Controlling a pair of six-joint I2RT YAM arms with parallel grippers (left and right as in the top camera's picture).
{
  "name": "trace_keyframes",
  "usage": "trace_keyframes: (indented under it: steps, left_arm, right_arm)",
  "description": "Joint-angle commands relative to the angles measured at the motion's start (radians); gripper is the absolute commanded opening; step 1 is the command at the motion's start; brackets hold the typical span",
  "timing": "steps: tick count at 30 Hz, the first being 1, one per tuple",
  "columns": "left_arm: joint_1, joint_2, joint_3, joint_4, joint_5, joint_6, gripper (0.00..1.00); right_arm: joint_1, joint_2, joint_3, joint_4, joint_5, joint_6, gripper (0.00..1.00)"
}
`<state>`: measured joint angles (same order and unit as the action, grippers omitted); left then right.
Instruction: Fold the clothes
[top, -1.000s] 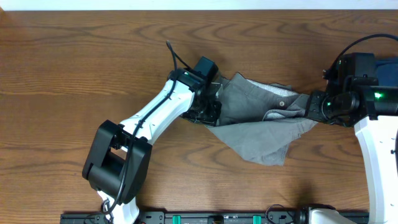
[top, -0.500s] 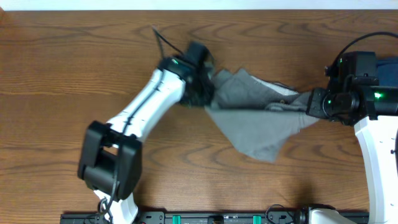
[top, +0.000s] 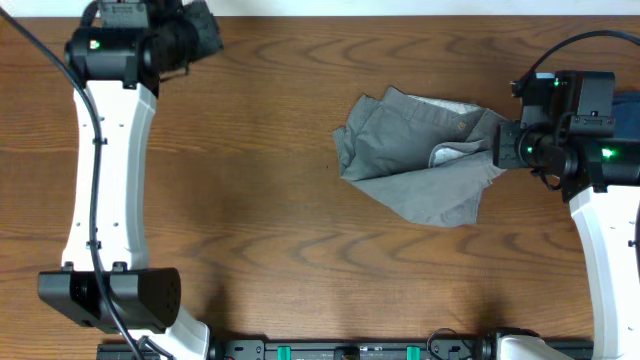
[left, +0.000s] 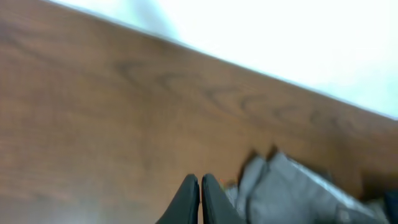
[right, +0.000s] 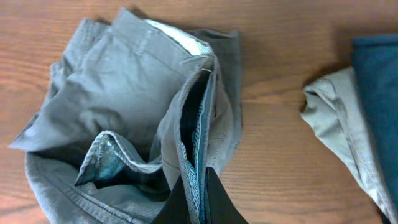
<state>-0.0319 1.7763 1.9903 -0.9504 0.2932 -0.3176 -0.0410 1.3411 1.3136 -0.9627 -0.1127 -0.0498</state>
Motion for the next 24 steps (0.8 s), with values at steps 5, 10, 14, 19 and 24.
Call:
trace_keyframes:
  steps: [5,10,14,19,24]
  left_arm:
    - [-0.121,0.021,-0.113,-0.158,0.092,-0.017,0.54]
    - [-0.229,0.021,-0.233,-0.163,0.092,-0.018,0.63]
    - [-0.311,0.021,-0.363,-0.102,0.092,-0.064,0.64]
    - [-0.392,0.021,-0.544,0.047,0.109,-0.194,0.64]
    - [-0.441,0.021,-0.656,0.232,0.144,-0.243,0.64]
  right_arm:
    - [-0.011,0.001,0.010,-0.018,-0.041,-0.034,0.04]
    - [-0.011,0.001,0.010,-0.042,-0.041,-0.034,0.08]
    - [-0.011,0.001,0.010,-0.055,-0.041,-0.034,0.08]
    - [-0.011,0.001,0.010,-0.063,-0.041,-0.034,0.08]
    - [-0.011,0.001,0.010,-0.071,-0.041,-0.034,0.07]
